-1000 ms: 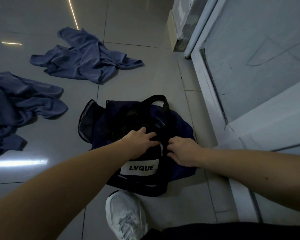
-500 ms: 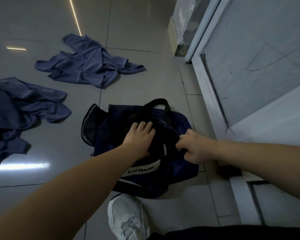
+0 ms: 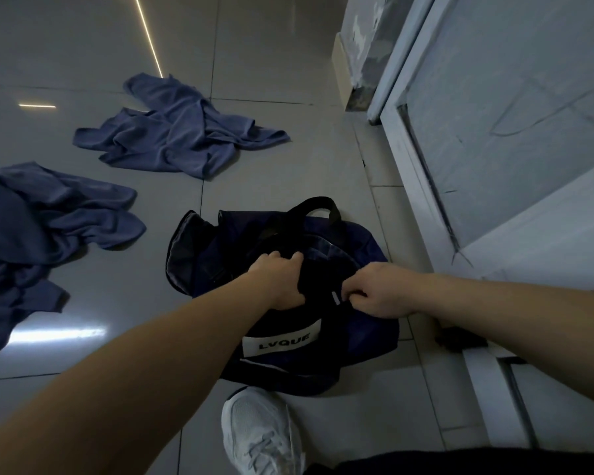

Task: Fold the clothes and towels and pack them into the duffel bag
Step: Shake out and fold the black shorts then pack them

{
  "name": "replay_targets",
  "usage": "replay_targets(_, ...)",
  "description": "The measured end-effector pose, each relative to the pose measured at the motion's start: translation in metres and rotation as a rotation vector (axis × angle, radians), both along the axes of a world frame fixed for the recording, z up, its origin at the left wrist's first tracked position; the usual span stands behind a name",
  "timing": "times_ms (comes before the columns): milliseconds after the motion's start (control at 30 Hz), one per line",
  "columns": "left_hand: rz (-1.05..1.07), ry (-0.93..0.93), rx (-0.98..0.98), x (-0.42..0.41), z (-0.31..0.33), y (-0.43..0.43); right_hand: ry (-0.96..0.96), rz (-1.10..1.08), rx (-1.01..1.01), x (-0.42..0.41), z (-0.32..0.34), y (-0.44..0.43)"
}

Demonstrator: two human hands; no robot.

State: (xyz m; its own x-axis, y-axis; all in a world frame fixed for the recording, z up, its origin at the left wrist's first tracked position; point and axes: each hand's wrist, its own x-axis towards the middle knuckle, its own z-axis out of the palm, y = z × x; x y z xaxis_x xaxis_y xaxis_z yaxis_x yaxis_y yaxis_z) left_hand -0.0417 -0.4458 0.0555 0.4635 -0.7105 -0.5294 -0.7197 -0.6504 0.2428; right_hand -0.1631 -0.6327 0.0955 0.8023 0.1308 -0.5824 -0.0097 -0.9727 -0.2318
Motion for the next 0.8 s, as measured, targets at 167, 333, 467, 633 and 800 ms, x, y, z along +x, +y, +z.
replay_targets(167, -0.135, -0.149, 0.194, -0.008, 0.000, -0.012, 0.111, 0.095, 0.002, -0.004, 0.015, 0.005)
replay_targets(333, -0.089, -0.036, 0.160, -0.028, -0.001, -0.022, 0.110, 0.156, -0.049, -0.009, 0.017, 0.008)
replay_targets(467, 0.135, 0.286, 0.031, -0.024, 0.009, -0.026, 0.083, 0.157, 0.002, -0.009, 0.014, 0.006)
replay_targets(633, 0.731, 0.712, -0.305, -0.018, 0.003, -0.025, 0.037, 0.095, 0.046, -0.009, 0.016, 0.000)
replay_targets(800, 1.217, 0.915, -0.460, -0.052, -0.027, -0.034, 0.018, 0.077, 0.011, -0.009, 0.015, -0.004)
